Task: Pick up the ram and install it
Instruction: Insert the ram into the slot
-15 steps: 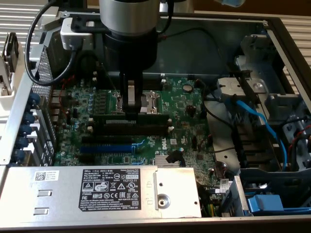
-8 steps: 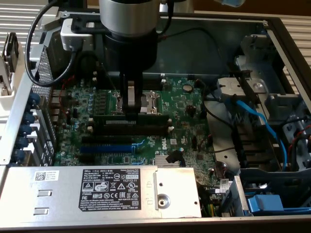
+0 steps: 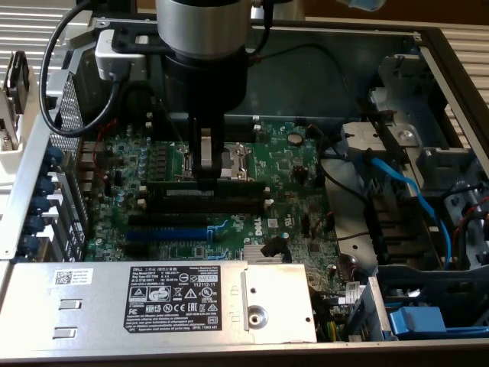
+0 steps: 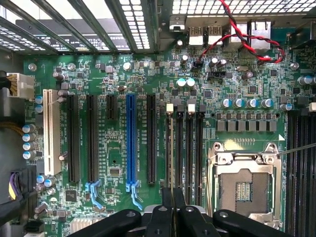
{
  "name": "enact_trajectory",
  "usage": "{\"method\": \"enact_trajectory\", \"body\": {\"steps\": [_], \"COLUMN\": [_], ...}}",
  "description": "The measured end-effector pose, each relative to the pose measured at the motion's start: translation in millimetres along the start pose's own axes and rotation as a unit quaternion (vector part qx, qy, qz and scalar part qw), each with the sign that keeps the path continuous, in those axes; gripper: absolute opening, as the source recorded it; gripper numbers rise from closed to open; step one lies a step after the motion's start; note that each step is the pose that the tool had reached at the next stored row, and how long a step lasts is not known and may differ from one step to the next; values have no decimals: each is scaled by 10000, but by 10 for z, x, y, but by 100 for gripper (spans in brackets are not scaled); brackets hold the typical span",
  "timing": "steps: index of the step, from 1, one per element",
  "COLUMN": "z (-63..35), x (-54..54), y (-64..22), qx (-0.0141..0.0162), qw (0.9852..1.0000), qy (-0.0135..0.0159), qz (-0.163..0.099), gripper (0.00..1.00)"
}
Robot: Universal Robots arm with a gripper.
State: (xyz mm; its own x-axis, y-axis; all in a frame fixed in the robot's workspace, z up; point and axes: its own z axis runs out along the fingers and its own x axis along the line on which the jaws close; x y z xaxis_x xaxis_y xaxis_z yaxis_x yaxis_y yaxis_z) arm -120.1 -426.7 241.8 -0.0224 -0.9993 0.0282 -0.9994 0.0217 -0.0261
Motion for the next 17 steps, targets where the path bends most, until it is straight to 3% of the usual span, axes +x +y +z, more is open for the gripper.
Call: {"method": "enact_trajectory", "body": {"steps": [9,17], "z": [2,9], "x": [4,4], "y": [0,0], "qx": [-10,-11], "qw": [10000,10000], "qy": [-20,-20], "qz": [11,11], "gripper": [12,12]}}
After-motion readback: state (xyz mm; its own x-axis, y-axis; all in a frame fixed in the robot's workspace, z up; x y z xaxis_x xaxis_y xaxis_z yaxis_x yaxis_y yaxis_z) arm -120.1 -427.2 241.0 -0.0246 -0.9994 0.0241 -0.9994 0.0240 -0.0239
